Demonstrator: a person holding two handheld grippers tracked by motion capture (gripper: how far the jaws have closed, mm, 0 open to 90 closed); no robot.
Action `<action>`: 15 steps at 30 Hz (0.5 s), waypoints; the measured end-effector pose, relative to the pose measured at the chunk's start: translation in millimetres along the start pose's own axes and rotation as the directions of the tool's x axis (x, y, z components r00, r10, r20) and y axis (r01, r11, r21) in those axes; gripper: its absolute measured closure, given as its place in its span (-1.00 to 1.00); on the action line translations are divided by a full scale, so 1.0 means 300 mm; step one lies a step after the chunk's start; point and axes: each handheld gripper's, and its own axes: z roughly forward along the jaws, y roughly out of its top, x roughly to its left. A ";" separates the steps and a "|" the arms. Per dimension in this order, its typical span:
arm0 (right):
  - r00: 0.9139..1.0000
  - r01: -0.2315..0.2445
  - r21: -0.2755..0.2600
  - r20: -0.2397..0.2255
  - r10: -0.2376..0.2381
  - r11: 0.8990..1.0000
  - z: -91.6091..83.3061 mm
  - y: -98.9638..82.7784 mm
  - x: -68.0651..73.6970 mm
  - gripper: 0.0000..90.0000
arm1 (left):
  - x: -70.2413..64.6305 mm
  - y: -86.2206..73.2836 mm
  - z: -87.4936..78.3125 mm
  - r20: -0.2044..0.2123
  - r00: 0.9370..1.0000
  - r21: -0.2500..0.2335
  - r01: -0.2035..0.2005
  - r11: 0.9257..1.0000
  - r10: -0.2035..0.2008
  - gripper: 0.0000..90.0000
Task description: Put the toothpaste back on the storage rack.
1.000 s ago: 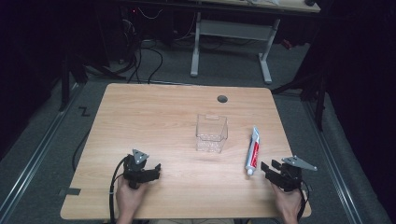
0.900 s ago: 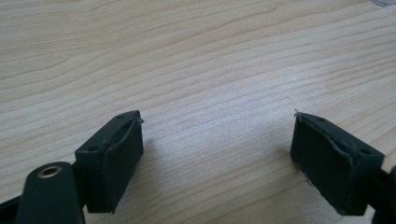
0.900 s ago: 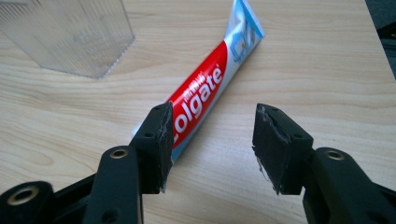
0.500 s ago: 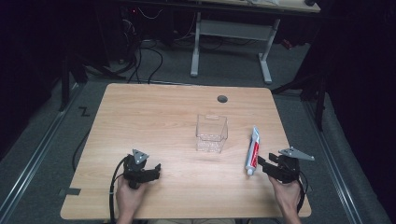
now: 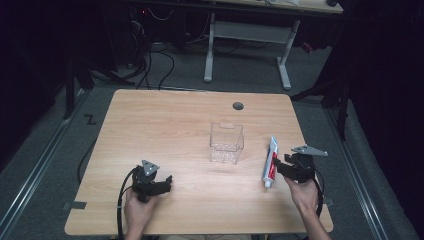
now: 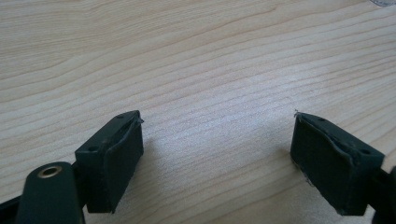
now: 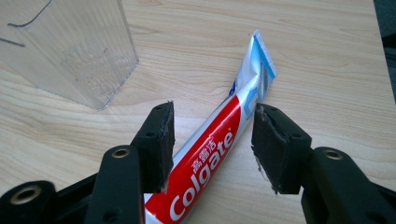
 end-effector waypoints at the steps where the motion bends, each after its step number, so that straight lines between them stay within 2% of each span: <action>1: 1.000 -0.003 0.004 -0.003 0.003 1.000 0.005 0.005 -0.003 0.10 | 0.000 0.000 0.000 0.000 1.000 0.000 0.000 1.000 0.000 -0.61; 7: 1.000 0.011 0.058 0.012 -0.011 0.998 0.045 0.040 -0.014 0.10 | 0.000 0.000 0.000 -0.001 1.000 0.000 0.002 1.000 -0.002 -0.61; 8: 1.000 0.011 0.058 0.012 -0.011 0.998 0.045 0.040 -0.014 0.10 | 0.000 0.000 0.000 -0.001 1.000 0.000 0.002 1.000 -0.002 -0.61; 9: 0.999 0.007 0.061 0.033 -0.009 0.998 0.058 0.052 -0.017 0.08 | 0.000 0.000 0.000 -0.002 1.000 0.000 0.003 1.000 -0.003 -0.61; 11: 0.999 0.005 0.071 0.033 -0.008 0.997 0.069 0.062 -0.020 0.10 | 0.000 0.000 0.000 -0.002 1.000 0.000 0.003 1.000 -0.003 -0.61; 14: 0.999 0.019 0.090 0.034 -0.022 0.996 0.080 0.074 -0.019 0.13 | 0.000 0.000 0.000 -0.002 1.000 0.000 0.003 1.000 -0.003 -0.61; 15: 0.998 0.042 0.123 0.031 -0.046 0.992 0.095 0.088 -0.014 0.18 | 0.000 0.000 0.000 -0.002 1.000 0.000 0.003 1.000 -0.003 -0.61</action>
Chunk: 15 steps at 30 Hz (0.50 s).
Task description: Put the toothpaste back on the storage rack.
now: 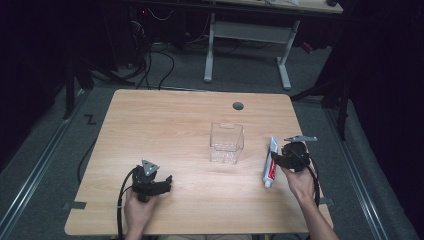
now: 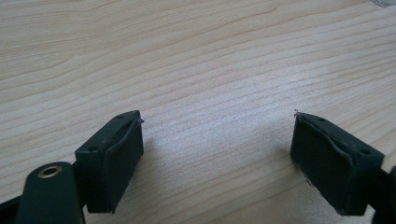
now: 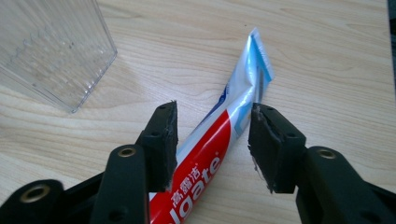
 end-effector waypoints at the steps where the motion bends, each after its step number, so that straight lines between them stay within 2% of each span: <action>1: 1.000 0.001 0.009 0.000 -0.001 1.000 0.004 0.005 0.002 0.18 | 0.000 0.000 0.000 0.000 1.000 0.000 0.000 1.000 0.000 -0.61; 15: 0.998 -0.066 0.092 0.027 0.064 0.994 0.080 0.074 -0.012 0.05 | 0.000 0.000 0.000 0.001 1.000 -0.001 0.002 1.000 -0.002 -0.61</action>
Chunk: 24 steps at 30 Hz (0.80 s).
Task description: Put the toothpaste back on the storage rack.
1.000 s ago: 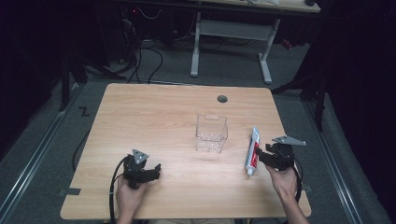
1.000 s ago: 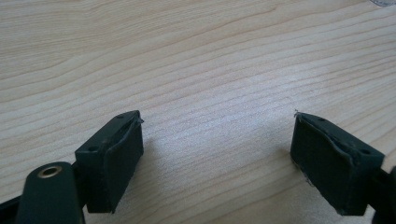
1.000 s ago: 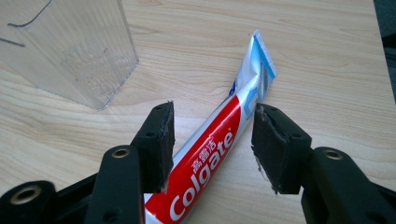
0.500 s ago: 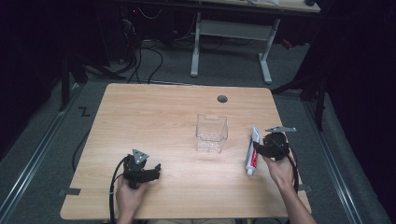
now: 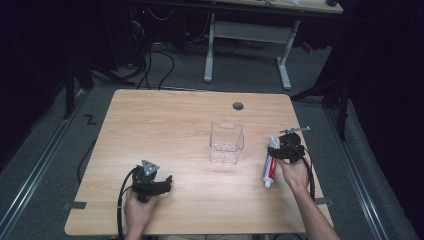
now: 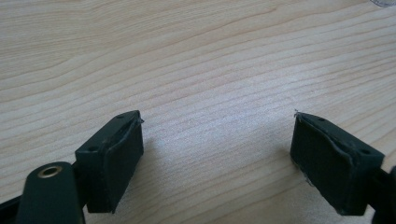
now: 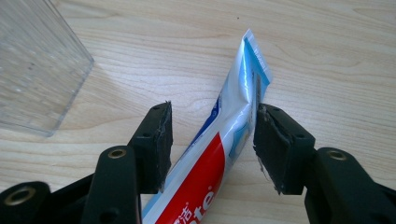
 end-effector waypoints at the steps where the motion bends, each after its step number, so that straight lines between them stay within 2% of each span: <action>1: 1.000 0.004 0.013 0.007 -0.004 1.000 0.005 0.004 0.002 0.05 | 0.000 0.000 0.000 0.000 1.000 0.000 0.001 1.000 -0.001 -0.61; 2: 1.000 0.004 0.013 0.007 -0.004 1.000 0.005 0.004 0.002 0.05 | 0.000 0.000 0.000 0.000 1.000 0.000 0.001 1.000 -0.001 -0.61; 3: 0.999 0.026 0.046 0.035 -0.028 0.999 0.021 0.014 0.011 0.04 | 0.001 0.000 -0.001 0.002 1.000 0.000 0.002 1.000 -0.002 -0.61; 6: 0.995 0.046 0.058 0.082 -0.050 0.997 0.035 0.028 0.020 0.05 | 0.000 0.000 -0.001 -0.003 1.000 0.001 -0.001 1.000 0.001 -0.61; 11: 0.996 0.028 0.101 0.077 -0.036 0.995 0.063 0.040 0.019 0.05 | 0.000 0.000 -0.001 -0.003 1.000 0.001 -0.001 1.000 0.001 -0.60; 12: 0.997 0.014 0.124 0.074 -0.023 0.992 0.079 0.040 0.019 0.05 | 0.000 0.000 -0.001 -0.003 1.000 0.001 -0.001 1.000 0.001 -0.60; 14: 0.997 0.011 0.126 0.072 -0.020 0.992 0.085 0.040 0.017 0.05 | 0.000 0.000 -0.001 -0.003 1.000 0.001 -0.002 1.000 0.002 -0.60; 15: 0.998 -0.011 0.142 0.067 0.001 0.990 0.097 0.041 0.011 0.05 | 0.000 0.000 -0.001 -0.003 1.000 0.001 -0.002 1.000 0.002 -0.61; 17: 0.998 -0.017 0.143 0.064 0.008 0.990 0.101 0.042 0.008 0.05 | -0.001 0.000 0.000 -0.003 1.000 0.001 -0.001 1.000 0.001 -0.61; 21: 0.997 -0.066 0.173 0.050 0.059 0.983 0.114 0.041 -0.011 0.05 | 0.000 0.000 -0.001 -0.003 1.000 0.002 -0.003 1.000 0.003 -0.61; 24: 0.996 -0.077 0.188 0.055 0.068 0.979 0.124 0.040 -0.015 0.07 | 0.000 0.000 -0.001 -0.003 1.000 0.002 -0.002 1.000 0.002 -0.60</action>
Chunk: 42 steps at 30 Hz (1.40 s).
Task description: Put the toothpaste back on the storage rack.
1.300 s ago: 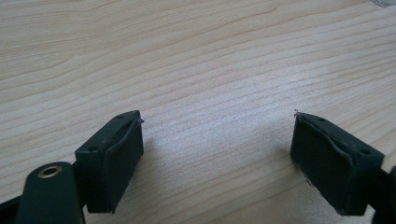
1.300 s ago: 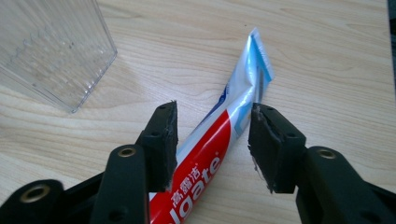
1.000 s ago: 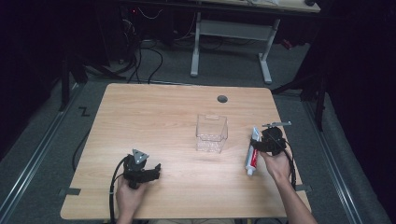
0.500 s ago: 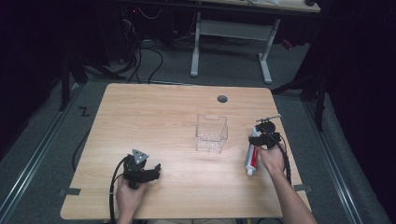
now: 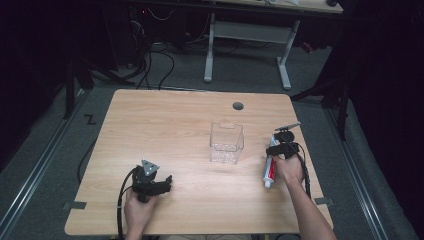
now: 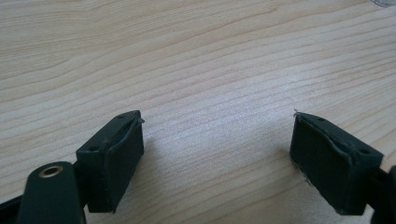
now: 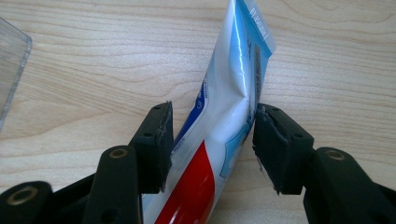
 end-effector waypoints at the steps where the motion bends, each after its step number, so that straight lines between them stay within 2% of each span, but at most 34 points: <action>1: 1.000 0.002 0.003 0.005 -0.002 1.000 0.002 0.000 0.001 0.08 | 0.000 0.000 0.000 0.000 1.000 0.000 0.000 1.000 0.000 -0.60; 10: 1.000 -0.010 0.010 0.010 0.010 1.000 0.019 0.004 0.001 0.05 | 0.002 0.000 0.000 -0.001 1.000 -0.003 0.007 1.000 -0.007 -0.58; 13: 1.000 -0.010 0.020 0.005 0.010 1.000 0.029 0.005 -0.003 0.02 | 0.002 0.000 0.000 -0.002 1.000 -0.003 0.006 1.000 -0.006 -0.58; 15: 1.000 -0.013 0.062 -0.011 0.014 0.998 0.046 0.004 -0.003 0.04 | 0.002 0.000 0.000 -0.002 1.000 -0.003 0.006 1.000 -0.006 -0.58; 18: 1.000 -0.008 0.054 0.000 0.008 0.999 0.050 0.002 0.001 0.06 | 0.002 0.000 0.000 -0.002 1.000 -0.003 0.006 1.000 -0.006 -0.58; 20: 1.000 0.001 0.061 0.008 -0.001 0.998 0.049 0.004 0.007 0.10 | 0.002 0.000 0.000 -0.001 1.000 -0.003 0.006 1.000 -0.006 -0.58; 21: 1.000 0.005 0.061 -0.001 -0.005 0.998 0.048 0.004 0.005 0.17 | 0.002 0.000 0.000 -0.001 1.000 -0.003 0.006 1.000 -0.006 -0.58; 26: 1.000 0.011 0.063 -0.008 -0.010 0.998 0.045 0.003 0.005 0.25 | 0.003 0.000 -0.001 -0.001 1.000 -0.003 0.006 1.000 -0.006 -0.58; 28: 1.000 0.015 0.065 -0.023 -0.014 0.998 0.042 0.003 0.006 0.37 | 0.003 0.000 -0.001 -0.001 1.000 -0.003 0.006 1.000 -0.006 -0.58; 30: 0.999 0.016 0.067 -0.030 -0.014 0.998 0.042 0.003 0.008 0.40 | 0.003 0.000 -0.001 -0.001 1.000 -0.003 0.006 1.000 -0.006 -0.58; 31: 0.999 0.028 0.063 -0.043 -0.026 0.998 0.042 0.003 0.011 0.51 | 0.002 0.000 -0.001 -0.001 1.000 -0.003 0.006 1.000 -0.006 -0.58; 36: 0.998 0.050 0.054 -0.043 -0.048 0.997 0.039 0.001 0.021 0.54 | 0.002 0.000 0.000 -0.001 1.000 -0.003 0.006 1.000 -0.006 -0.58; 42: 0.995 0.065 0.034 -0.082 -0.062 0.997 0.016 -0.004 0.018 0.55 | 0.002 0.000 0.000 -0.001 1.000 -0.003 0.006 1.000 -0.006 -0.58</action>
